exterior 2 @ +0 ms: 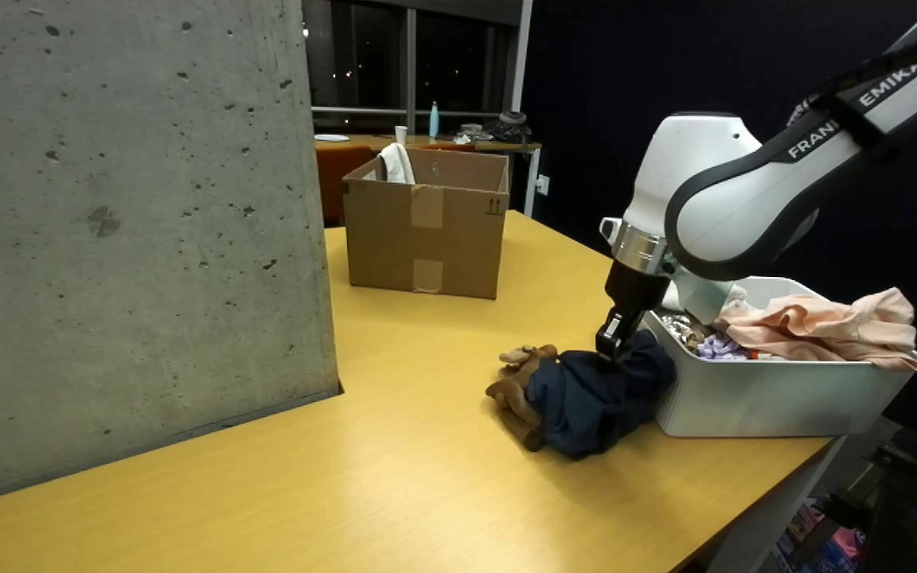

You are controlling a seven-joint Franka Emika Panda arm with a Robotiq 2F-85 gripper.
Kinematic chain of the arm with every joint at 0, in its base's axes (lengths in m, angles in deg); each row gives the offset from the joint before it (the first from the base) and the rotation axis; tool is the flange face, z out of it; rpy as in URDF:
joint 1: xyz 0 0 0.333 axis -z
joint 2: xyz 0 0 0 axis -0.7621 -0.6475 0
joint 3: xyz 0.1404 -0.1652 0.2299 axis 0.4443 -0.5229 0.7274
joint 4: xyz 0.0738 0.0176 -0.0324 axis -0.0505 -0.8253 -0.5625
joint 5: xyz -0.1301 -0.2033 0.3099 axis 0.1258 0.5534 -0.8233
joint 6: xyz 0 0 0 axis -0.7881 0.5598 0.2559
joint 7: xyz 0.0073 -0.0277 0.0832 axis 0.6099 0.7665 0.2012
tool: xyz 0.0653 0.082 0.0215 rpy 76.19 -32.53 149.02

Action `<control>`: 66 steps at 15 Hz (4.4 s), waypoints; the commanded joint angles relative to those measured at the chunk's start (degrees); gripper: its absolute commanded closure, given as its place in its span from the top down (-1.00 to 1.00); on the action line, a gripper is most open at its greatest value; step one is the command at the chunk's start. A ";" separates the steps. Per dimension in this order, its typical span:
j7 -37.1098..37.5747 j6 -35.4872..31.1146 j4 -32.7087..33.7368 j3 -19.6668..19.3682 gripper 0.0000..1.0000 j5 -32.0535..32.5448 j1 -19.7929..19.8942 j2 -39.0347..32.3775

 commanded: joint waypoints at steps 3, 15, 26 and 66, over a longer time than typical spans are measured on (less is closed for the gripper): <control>-2.45 0.77 0.83 0.23 -0.99 -0.72 2.07 4.72; 0.50 7.08 16.77 0.13 -0.99 2.79 -8.41 3.09; -0.32 9.93 28.25 0.48 -0.30 5.71 -14.45 -9.01; 2.05 -4.81 14.41 -1.53 1.00 5.91 -10.71 -12.43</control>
